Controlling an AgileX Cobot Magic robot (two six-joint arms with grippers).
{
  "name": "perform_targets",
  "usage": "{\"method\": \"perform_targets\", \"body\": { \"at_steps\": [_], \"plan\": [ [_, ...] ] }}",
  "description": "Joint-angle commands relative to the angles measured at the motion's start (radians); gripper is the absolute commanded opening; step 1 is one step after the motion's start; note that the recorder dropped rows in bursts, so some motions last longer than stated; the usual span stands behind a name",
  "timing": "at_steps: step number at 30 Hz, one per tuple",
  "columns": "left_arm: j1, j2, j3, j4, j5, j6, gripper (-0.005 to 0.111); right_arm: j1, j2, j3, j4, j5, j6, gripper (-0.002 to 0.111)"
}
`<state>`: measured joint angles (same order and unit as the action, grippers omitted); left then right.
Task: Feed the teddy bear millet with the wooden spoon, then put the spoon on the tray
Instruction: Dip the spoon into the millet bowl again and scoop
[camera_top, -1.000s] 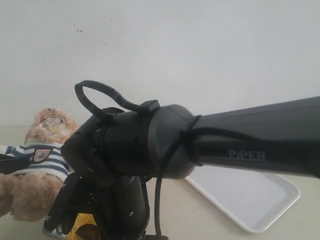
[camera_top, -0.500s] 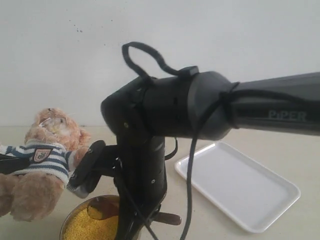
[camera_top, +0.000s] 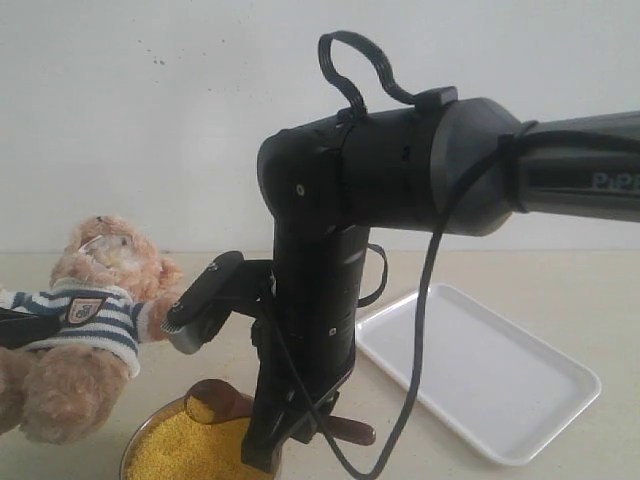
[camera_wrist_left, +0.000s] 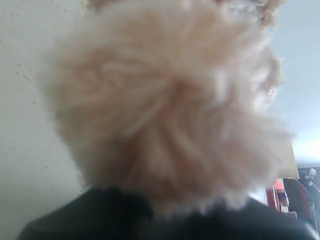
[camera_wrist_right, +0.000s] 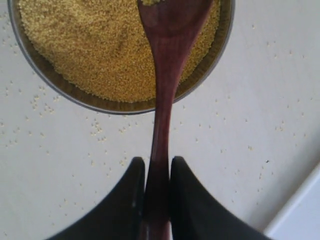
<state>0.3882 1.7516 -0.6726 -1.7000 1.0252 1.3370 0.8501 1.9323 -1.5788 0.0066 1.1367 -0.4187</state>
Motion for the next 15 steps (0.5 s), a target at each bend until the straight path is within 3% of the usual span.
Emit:
{"method": "perform_targets", "body": {
  "at_steps": [1, 15],
  "plan": [
    [-0.001, 0.000, 0.000, -0.011, 0.037, 0.006, 0.004, -0.004, -0.022, -0.016, -0.007, 0.049, -0.015, 0.000],
    [-0.003, 0.000, 0.000, 0.051, 0.086, 0.003, 0.004, -0.015, -0.036, -0.016, 0.008, 0.066, -0.003, 0.000]
  ]
}}
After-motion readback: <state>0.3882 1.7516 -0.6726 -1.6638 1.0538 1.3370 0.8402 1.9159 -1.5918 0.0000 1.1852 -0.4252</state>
